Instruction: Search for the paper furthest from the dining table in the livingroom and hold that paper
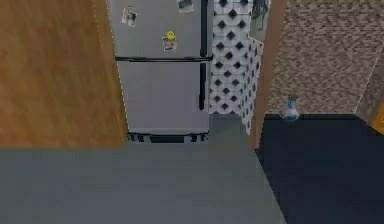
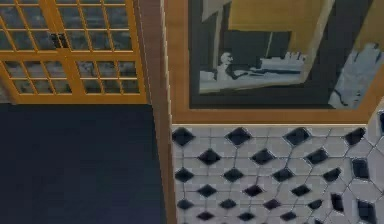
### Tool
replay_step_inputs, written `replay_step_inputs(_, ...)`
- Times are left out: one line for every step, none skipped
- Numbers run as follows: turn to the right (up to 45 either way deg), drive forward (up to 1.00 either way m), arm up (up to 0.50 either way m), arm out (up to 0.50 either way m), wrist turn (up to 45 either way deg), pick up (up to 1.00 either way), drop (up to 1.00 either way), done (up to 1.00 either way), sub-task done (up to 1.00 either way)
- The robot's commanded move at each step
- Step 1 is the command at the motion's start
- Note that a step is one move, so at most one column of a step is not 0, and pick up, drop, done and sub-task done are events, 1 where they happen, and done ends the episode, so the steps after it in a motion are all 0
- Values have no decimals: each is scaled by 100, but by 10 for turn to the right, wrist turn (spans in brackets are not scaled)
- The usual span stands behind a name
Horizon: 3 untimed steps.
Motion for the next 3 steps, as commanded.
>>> replay_step_inputs(60, 0, 0, 0, 0, 0, 0, 0, 0)
replay_step_inputs(0, 25, 0, 0, 0, 0, 0, 0, 0)
replay_step_inputs(300, 0, 0, 0, 0, 0, 0, 0, 0)
